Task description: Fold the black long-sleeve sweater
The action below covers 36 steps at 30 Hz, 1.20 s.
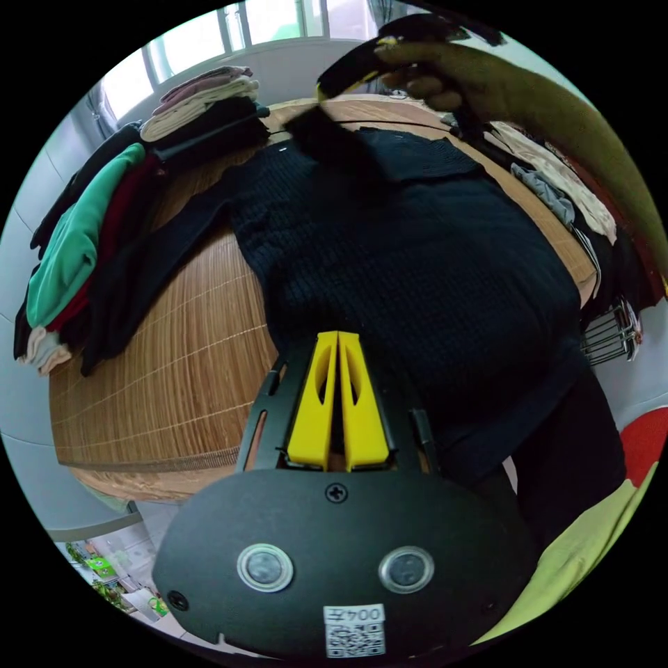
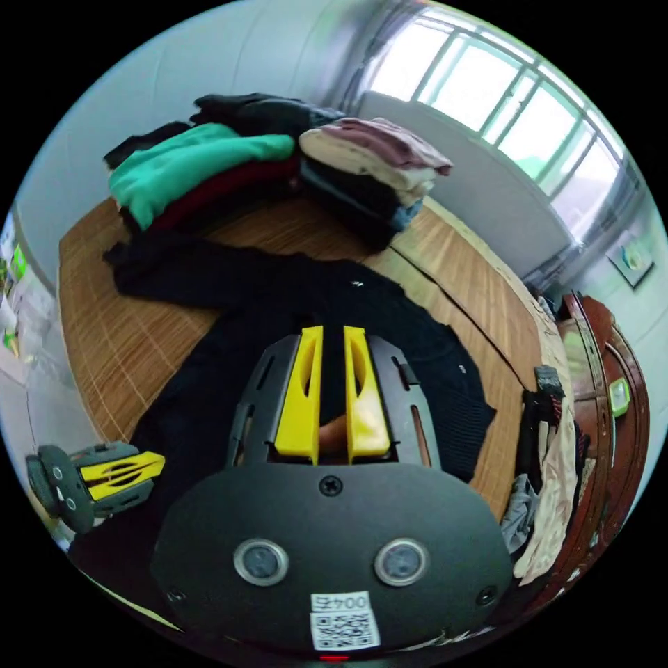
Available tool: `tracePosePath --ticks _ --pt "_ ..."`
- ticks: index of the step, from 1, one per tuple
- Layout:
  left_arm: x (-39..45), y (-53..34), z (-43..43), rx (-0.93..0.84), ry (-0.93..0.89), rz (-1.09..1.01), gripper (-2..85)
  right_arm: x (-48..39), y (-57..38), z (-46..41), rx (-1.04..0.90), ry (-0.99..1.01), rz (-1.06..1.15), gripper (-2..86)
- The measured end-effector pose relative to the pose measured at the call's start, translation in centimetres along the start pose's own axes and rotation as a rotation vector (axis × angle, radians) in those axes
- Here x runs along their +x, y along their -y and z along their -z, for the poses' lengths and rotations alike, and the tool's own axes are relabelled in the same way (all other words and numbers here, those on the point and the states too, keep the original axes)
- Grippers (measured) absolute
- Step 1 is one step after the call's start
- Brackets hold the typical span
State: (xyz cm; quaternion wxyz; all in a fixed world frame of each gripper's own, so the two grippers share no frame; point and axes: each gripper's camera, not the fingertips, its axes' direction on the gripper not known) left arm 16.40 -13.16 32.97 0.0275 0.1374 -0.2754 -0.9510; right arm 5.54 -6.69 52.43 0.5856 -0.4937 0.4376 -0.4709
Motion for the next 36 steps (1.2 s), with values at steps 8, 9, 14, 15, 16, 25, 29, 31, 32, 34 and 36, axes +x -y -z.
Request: tracePosePath --ticks 8,9,14,15,16,25,29,31,32,34,36 --pt "-1.2 -0.8 0.3 0.012 -0.022 0.025 0.3 7.6 -8.2 3.7 0.009 0.200 -0.301 10.1" --pt "-1.3 -0.9 0.4 0.014 -0.021 0.024 0.3 10.1 -11.4 3.3 -0.024 0.209 -0.400 9.3" --pt "-1.0 -1.1 0.5 0.007 0.010 0.007 0.3 18.2 -26.7 3.7 -0.035 0.270 -0.831 6.8" --pt "-0.9 -1.2 0.5 0.008 0.019 0.006 0.3 18.9 -29.4 4.6 0.000 0.241 -0.865 5.9" --pt "-0.9 -1.2 0.5 0.008 0.022 0.007 0.3 19.4 -31.2 5.2 0.019 0.196 -0.873 4.9" --pt "-0.5 -1.3 0.4 -0.010 0.066 0.007 0.3 24.7 -23.7 0.8 -0.046 -0.007 -0.531 7.9" --pt "-0.7 -1.2 0.3 -0.020 0.062 0.018 0.2 25.1 -18.9 -2.8 -0.135 -0.015 -0.391 11.0" --pt "-0.7 -1.3 0.2 -0.024 0.066 0.016 0.2 26.1 -17.1 -4.8 -0.178 0.014 -0.414 10.2" --pt "-0.6 -1.3 0.2 -0.025 0.068 0.015 0.2 26.3 -16.8 -5.2 -0.178 0.012 -0.427 9.5" --pt "-0.6 -1.3 0.1 -0.028 0.072 0.014 0.2 27.3 -16.1 -6.3 -0.189 0.031 -0.479 4.8" --pt "-0.6 -1.4 0.0 -0.029 0.076 0.010 0.2 27.9 -15.9 -7.0 -0.214 0.069 -0.492 4.0"
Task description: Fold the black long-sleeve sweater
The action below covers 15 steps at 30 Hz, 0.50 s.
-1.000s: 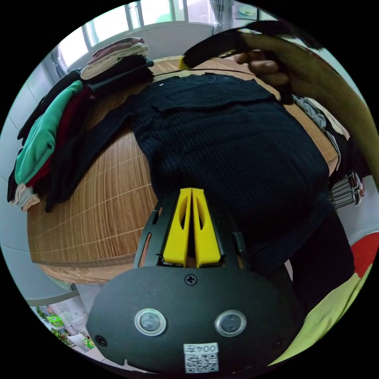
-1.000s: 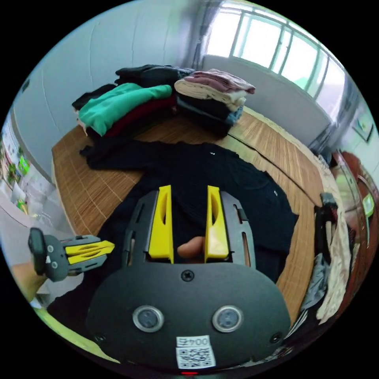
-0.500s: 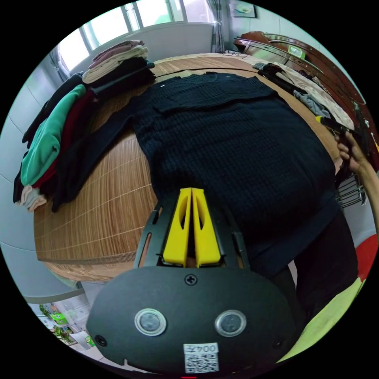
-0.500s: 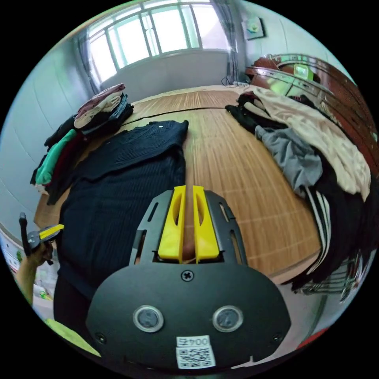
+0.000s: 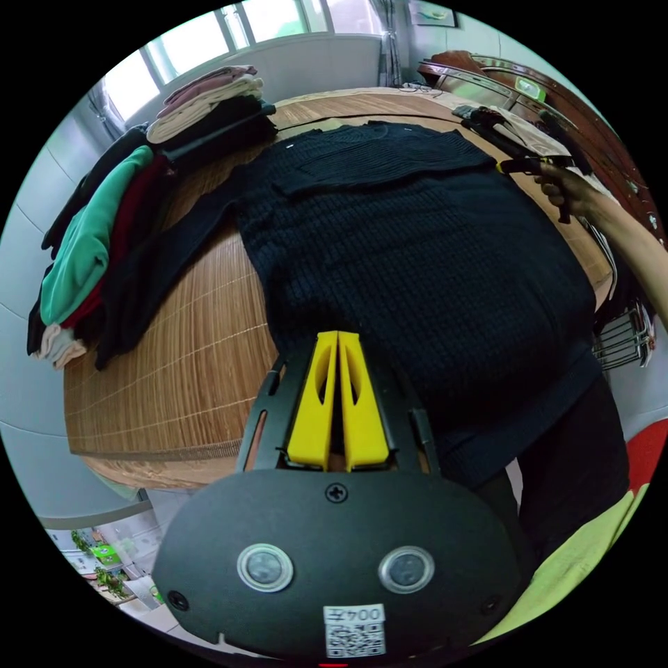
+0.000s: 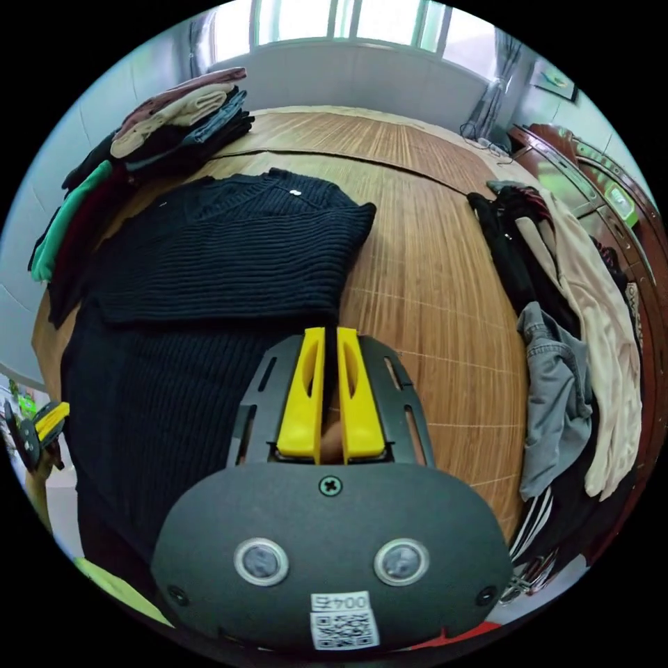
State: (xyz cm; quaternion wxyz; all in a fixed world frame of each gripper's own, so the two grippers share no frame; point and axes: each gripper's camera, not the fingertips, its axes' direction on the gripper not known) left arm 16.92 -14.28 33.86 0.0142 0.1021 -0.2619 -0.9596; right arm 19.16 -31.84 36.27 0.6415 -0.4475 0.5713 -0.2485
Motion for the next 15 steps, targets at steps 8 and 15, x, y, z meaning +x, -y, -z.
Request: tracePosePath --ticks 8,15 --pt "-0.5 -0.4 -0.3 -0.005 -0.029 0.008 0.2 7.4 -1.5 -1.7 0.010 0.340 -0.347 6.2" --pt "-0.1 -0.9 -0.7 -0.002 -0.026 0.010 0.1 4.4 -1.8 2.3 0.201 0.080 -0.441 2.0"
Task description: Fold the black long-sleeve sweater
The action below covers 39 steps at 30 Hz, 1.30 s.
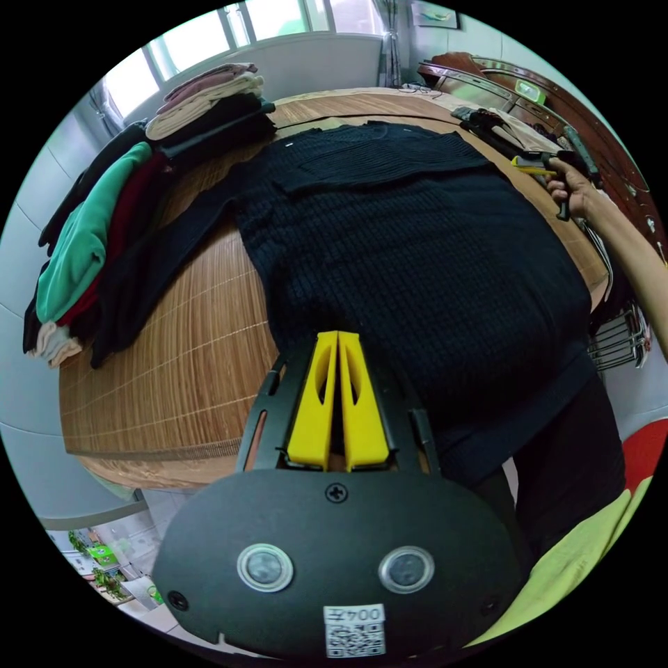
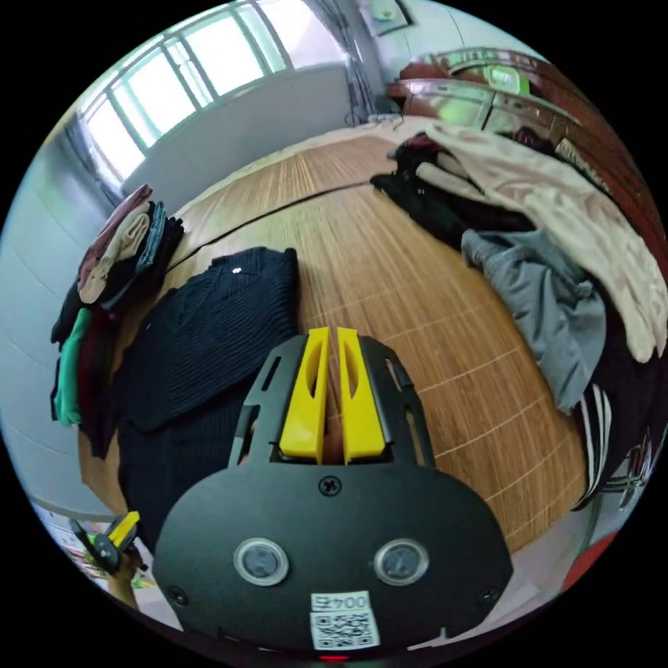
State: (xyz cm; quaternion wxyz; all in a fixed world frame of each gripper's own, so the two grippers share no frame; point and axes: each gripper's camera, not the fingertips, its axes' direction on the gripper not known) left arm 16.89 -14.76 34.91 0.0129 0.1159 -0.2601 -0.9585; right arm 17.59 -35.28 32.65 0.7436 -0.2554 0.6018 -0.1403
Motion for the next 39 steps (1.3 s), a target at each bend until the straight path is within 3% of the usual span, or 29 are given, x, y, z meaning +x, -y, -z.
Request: tracePosePath --ticks 3,6,8,10,14,21,25,30,32,36,39 --pt "0.2 -0.2 -0.1 0.000 -0.003 0.003 0.1 -4.4 -0.2 -1.3 -0.012 0.085 0.246 1.5" --pt "0.3 -0.4 -0.3 0.000 -0.010 0.008 0.2 -6.9 -0.2 -4.4 -0.103 -0.029 0.384 1.1" --pt "0.4 -0.5 -0.4 0.000 -0.016 0.012 0.2 -5.5 0.2 -7.1 -0.206 -0.185 0.317 0.7" --pt "0.6 -0.7 -0.4 0.002 -0.023 0.016 0.2 -2.5 1.0 -6.9 -0.194 -0.007 0.168 1.3" --pt "1.2 -1.2 -0.6 0.012 -0.026 0.022 0.3 -0.8 0.2 -4.2 -0.135 0.080 0.119 3.8" --pt "3.4 -1.7 -0.5 0.023 0.006 0.017 0.3 0.9 -13.5 2.4 -0.233 0.242 0.099 4.7" --pt "2.4 -2.6 0.1 0.049 -0.089 0.135 0.5 1.2 -21.3 2.5 -0.324 0.240 0.073 3.3" --pt "-1.4 -11.7 4.1 0.239 -0.373 0.594 0.7 0.0 -23.1 2.8 -0.321 0.100 0.171 0.5" --pt "-1.7 -16.1 5.6 0.270 -0.400 0.663 0.7 0.1 -23.1 4.9 -0.261 0.182 0.143 -0.1" --pt "-0.6 -27.3 8.1 0.256 -0.323 0.667 0.8 1.4 -25.6 8.0 -0.222 0.574 0.029 -0.6" --pt "0.2 -36.4 9.1 0.244 -0.286 0.720 0.9 2.1 -28.4 8.3 -0.213 0.687 0.065 -0.7"
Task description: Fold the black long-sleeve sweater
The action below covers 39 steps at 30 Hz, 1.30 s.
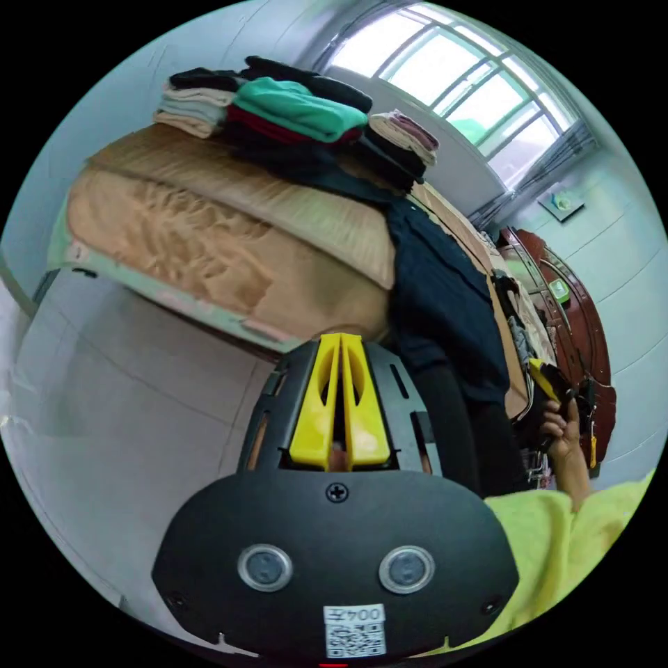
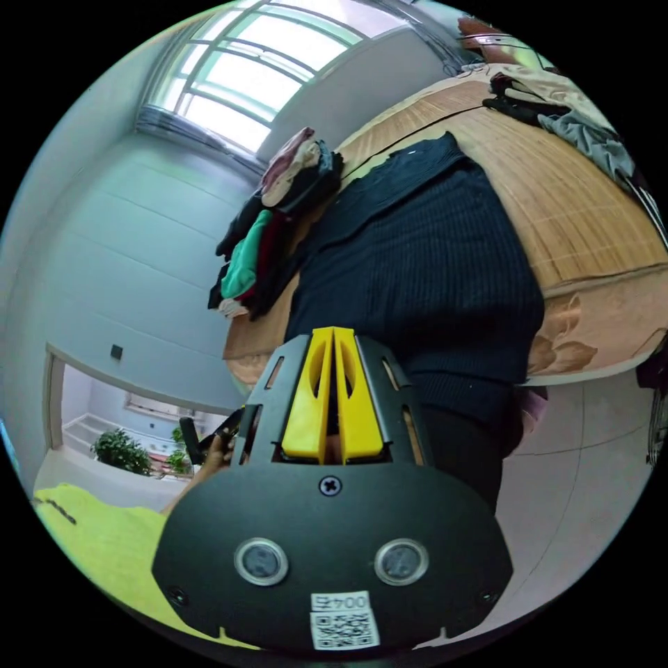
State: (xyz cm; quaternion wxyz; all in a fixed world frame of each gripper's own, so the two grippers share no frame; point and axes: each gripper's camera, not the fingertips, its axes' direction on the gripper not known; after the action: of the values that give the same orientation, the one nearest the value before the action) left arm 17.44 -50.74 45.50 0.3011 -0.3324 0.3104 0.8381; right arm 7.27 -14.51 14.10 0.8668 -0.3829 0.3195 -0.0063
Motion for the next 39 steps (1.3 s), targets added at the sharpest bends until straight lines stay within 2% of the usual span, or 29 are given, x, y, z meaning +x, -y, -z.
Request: tracePosePath --ticks 5,9,13,18,23,30,39 --pt "-5.2 -9.5 3.8 -0.013 0.014 0.114 1.3 1.6 -2.3 0.1 -0.025 0.122 0.043 -0.7" --pt "-3.6 -14.0 5.1 -0.031 0.074 0.035 2.9 2.8 -2.1 -0.3 -0.055 0.077 0.052 -0.7" --pt "-0.2 -14.7 4.7 0.013 0.123 -0.046 6.6 5.2 -0.5 -0.9 -0.076 0.091 0.000 -0.7" --pt "6.6 -9.5 3.9 0.136 0.301 -0.330 10.4 7.3 2.3 -3.0 -0.152 0.041 -0.036 -0.7" --pt "9.4 1.0 1.7 0.111 0.396 -0.531 11.4 8.6 3.7 -4.9 -0.218 0.006 -0.112 -0.7" --pt "12.0 13.5 -2.7 -0.046 0.562 -0.695 11.4 7.5 6.2 -7.4 -0.282 -0.117 -0.106 -0.7" --pt "17.2 16.4 -7.3 -0.304 0.655 -0.940 11.5 6.9 8.1 -8.8 -0.307 -0.139 -0.128 -0.7"
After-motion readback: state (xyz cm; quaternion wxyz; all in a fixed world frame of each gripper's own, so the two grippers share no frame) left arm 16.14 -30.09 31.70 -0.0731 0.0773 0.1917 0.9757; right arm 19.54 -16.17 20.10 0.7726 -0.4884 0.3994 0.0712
